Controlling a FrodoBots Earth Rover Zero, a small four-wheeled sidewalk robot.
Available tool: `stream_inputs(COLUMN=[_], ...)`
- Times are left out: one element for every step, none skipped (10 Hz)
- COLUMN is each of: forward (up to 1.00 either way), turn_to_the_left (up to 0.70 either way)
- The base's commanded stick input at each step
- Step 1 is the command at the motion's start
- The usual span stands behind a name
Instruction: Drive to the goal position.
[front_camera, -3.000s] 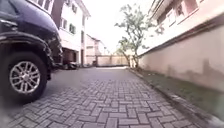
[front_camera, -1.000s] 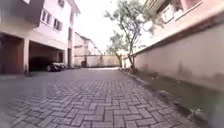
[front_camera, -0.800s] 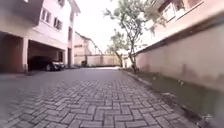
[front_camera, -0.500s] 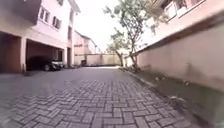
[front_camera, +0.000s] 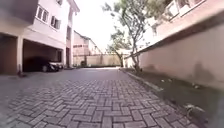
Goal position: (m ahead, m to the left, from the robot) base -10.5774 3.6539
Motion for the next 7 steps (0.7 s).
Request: stream_inputs(forward=[0.7, 0.7, 0.7, 0.7, 0.7, 0.7, 0.7], turn_to_the_left=[0.0, 0.0, 0.0, 0.0, 0.0, 0.0, 0.0])
